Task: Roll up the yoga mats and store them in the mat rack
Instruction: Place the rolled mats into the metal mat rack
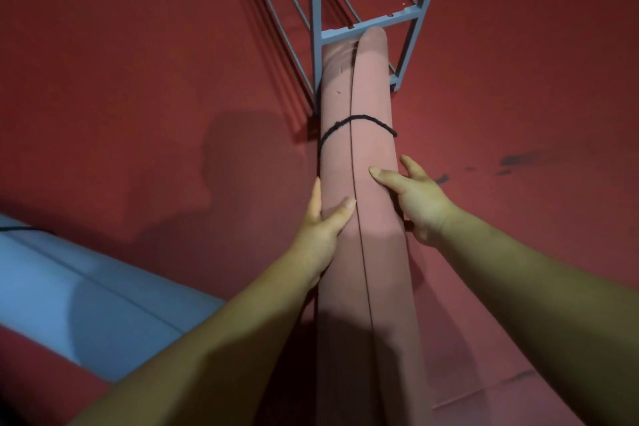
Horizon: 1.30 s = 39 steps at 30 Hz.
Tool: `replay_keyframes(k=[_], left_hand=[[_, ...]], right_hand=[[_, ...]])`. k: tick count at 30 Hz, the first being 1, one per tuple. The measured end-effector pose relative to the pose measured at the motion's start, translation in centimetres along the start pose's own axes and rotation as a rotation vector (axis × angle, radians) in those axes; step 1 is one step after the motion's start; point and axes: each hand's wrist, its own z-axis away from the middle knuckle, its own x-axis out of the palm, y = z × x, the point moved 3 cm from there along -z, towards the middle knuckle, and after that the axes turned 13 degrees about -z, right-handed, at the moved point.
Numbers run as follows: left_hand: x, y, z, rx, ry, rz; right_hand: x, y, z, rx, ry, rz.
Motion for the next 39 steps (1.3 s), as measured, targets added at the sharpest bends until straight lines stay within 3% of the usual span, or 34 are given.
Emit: replay_keyframes(k=[11,17,23,27,32,39], left_hand=[[-6.9,-2.0,6.0,0.047,0.196,0.160],[-8.4,-0.9,5.3,0.030,0.222,0.103],[-9.9,-0.4,5.5,0.031,0.150,-0.043],[-10.0,-2.6,7.2,-0.018,0.096,-0.103],[-10.3,-3.3,7.8,-0.049,0.137,-0.169],[-10.7,0.5,11.7,-0.068,0.246,-0.387]], right_hand=[[6.3,3.4,4.4,0.018,-0.193,0.009],[5.9,9.2,7.2,0.395,-0.367,-0.212],[6.9,9.5,6.1,0.221,-0.206,-0.211],[7.7,9.6,5.3,0.127,-0.038,-0.039],[8.4,8.1,5.8,0.120,-0.040,0.116],[8.6,-1.1,10.9,-0.057,-0.138,0.468]])
